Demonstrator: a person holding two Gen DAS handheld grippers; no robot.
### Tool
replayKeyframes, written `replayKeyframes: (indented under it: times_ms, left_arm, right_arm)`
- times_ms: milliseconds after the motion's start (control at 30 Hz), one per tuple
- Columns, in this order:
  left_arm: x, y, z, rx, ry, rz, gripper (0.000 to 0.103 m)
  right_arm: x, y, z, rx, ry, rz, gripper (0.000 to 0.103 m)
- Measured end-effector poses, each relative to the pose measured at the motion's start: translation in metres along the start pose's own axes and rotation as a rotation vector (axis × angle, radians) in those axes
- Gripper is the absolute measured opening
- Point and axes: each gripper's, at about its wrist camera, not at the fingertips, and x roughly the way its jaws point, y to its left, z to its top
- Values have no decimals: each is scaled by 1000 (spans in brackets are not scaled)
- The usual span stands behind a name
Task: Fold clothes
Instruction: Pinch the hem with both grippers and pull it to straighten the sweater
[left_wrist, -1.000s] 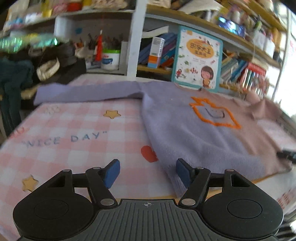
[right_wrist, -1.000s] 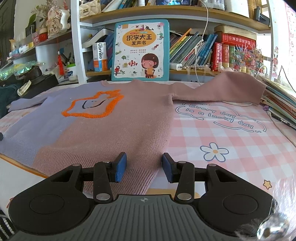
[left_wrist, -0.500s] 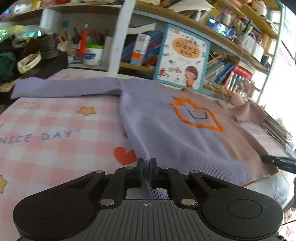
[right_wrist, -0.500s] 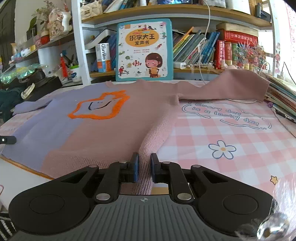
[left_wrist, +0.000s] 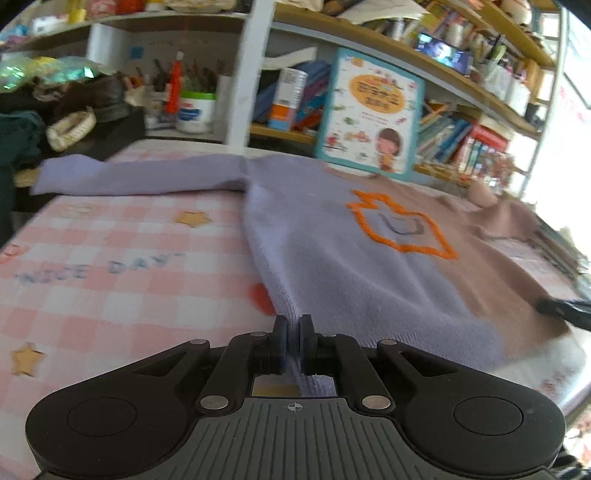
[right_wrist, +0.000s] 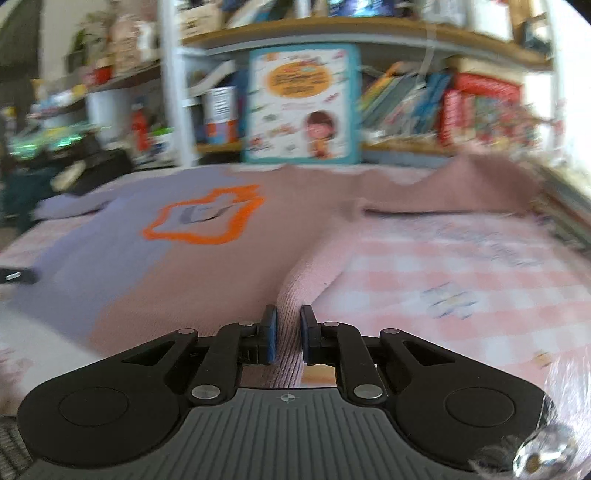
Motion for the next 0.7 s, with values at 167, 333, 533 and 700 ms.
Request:
replayKeyframes:
  times_ms: [167, 333, 533, 700]
  left_arm:
    - [2, -10, 0, 57, 3, 15, 5]
    - [1, 0, 1, 37, -3, 43, 5]
    - [-2, 9, 2, 22, -10, 70, 5]
    - [1, 0, 2, 48, -12, 61, 6]
  right_arm:
    - [5, -6, -4, 6, 19, 2, 11]
    - [-2, -2, -7, 23, 39, 72, 11]
    - [-4, 16, -8, -28, 53, 153, 11]
    - [7, 5, -5, -2, 17, 21, 11]
